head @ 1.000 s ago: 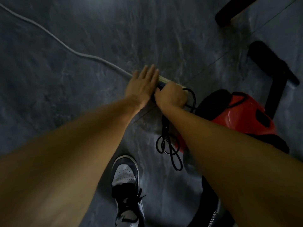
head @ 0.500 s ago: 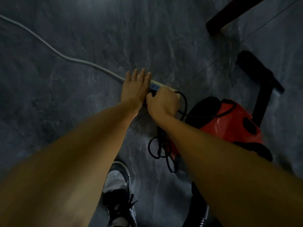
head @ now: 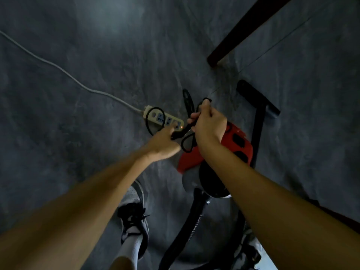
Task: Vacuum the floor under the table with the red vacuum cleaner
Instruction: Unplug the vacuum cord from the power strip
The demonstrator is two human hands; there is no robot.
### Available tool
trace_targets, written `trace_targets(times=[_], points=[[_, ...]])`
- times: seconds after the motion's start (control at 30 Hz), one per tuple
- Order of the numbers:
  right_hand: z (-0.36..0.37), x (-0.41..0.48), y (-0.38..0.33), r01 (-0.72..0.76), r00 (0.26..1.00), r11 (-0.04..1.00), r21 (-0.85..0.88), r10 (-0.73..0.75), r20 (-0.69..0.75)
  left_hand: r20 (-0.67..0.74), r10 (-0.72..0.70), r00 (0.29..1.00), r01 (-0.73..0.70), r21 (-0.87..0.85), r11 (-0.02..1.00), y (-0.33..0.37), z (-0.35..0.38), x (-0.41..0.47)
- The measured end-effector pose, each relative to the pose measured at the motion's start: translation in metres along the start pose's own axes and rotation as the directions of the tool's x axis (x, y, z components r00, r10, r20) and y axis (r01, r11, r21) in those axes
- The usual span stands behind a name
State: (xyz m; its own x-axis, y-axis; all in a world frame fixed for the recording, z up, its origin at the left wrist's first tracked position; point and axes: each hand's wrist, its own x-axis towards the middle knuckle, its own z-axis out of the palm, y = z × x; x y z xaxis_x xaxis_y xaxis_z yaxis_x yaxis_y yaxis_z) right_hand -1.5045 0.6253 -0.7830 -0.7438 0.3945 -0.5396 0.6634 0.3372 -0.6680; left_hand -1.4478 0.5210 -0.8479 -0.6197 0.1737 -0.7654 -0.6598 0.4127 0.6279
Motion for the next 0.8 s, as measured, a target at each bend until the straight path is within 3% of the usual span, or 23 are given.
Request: trace_targets(times=[0.1,0.17,0.23,0.57,0.8], points=[[-0.043,-0.018,-0.039,0.003,1.0,0.997,0.072,-0.005,0.024,-0.183,0.196,0.963,-0.143,0.268,0.953,0.05,0.021,-0.027],[-0.076,-0.029,-0.059,0.015,0.998,0.996,0.093,-0.02,0.054,-0.261,0.3,0.918,-0.234,0.256,0.938,0.085,0.028,-0.044],[-0.113,-0.037,-0.074,0.025,0.997,0.99,0.139,-0.034,0.065,-0.216,0.31,0.926,-0.276,0.172,0.945,0.119,0.039,-0.064],[-0.301,-0.069,-0.123,0.021,0.995,0.96,0.28,-0.048,0.089,-0.067,0.327,0.943,-0.312,0.177,0.934,0.275,0.101,-0.185],[-0.38,-0.096,-0.117,0.058,0.968,0.989,0.139,-0.09,0.234,-0.117,0.271,0.955,-0.232,0.27,0.935,0.336,0.11,-0.269]])
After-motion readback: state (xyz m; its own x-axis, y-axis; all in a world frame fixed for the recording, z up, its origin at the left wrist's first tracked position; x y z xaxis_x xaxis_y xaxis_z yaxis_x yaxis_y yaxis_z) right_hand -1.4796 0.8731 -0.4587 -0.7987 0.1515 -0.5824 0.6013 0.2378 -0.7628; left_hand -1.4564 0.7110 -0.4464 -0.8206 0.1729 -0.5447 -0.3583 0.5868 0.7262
